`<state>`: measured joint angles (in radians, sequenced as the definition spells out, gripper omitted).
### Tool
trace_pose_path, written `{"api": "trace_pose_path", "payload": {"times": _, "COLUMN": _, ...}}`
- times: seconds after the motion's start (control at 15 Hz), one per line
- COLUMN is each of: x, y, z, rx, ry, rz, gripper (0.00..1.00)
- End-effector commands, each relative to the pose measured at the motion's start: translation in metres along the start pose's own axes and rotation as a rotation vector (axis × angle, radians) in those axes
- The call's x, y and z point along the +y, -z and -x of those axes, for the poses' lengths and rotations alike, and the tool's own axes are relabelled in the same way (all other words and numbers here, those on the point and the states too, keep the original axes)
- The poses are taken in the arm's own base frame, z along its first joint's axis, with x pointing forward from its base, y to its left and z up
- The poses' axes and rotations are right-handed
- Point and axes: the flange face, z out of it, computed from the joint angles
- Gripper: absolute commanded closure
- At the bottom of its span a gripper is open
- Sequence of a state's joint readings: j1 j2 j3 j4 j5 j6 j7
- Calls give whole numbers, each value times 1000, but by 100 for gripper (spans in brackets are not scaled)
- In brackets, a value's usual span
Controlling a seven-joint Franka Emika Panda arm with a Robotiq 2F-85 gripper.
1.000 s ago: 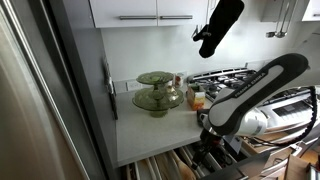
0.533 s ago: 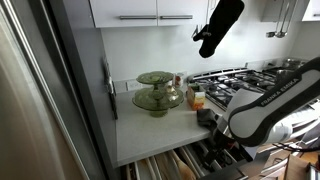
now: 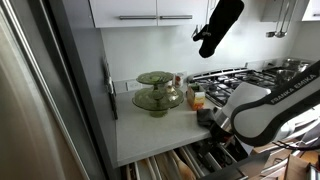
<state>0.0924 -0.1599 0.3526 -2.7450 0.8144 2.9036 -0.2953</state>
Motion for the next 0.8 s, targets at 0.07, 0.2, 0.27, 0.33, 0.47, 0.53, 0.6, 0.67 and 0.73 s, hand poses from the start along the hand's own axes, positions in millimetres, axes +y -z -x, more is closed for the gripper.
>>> {"api": "trace_pose_path", "payload": {"times": 0.07, "x": 1, "y": 14, "z": 21, "rx": -115, "ry": 27, "rz": 18, "gripper": 0}}
{"api": "trace_pose_path", "payload": {"times": 0.2, "x": -7, "y": 16, "z": 9, "rx": -177, "ry": 39, "rz": 0, "gripper": 0}}
{"api": "trace_pose_path", "payload": {"times": 0.27, "x": -8, "y": 21, "z": 12, "rx": -205, "ry": 48, "rz": -6, "gripper": 0}}
{"api": "trace_pose_path", "payload": {"times": 0.33, "x": -9, "y": 25, "z": 15, "rx": -243, "ry": 52, "rz": -11, "gripper": 0}}
{"api": "trace_pose_path", "payload": {"times": 0.47, "x": -4, "y": 30, "z": 42, "rx": -329, "ry": 60, "rz": -41, "gripper": 0}}
{"api": "trace_pose_path", "payload": {"times": 0.53, "x": -10, "y": 28, "z": 31, "rx": -383, "ry": 61, "rz": -56, "gripper": 0}}
{"api": "trace_pose_path", "payload": {"times": 0.6, "x": -9, "y": 27, "z": 38, "rx": -424, "ry": 60, "rz": -68, "gripper": 0}}
{"api": "trace_pose_path", "payload": {"times": 0.67, "x": -8, "y": 23, "z": 42, "rx": -461, "ry": 53, "rz": -75, "gripper": 0}}
{"api": "trace_pose_path", "payload": {"times": 0.73, "x": -7, "y": 20, "z": 45, "rx": -484, "ry": 47, "rz": -78, "gripper": 0}}
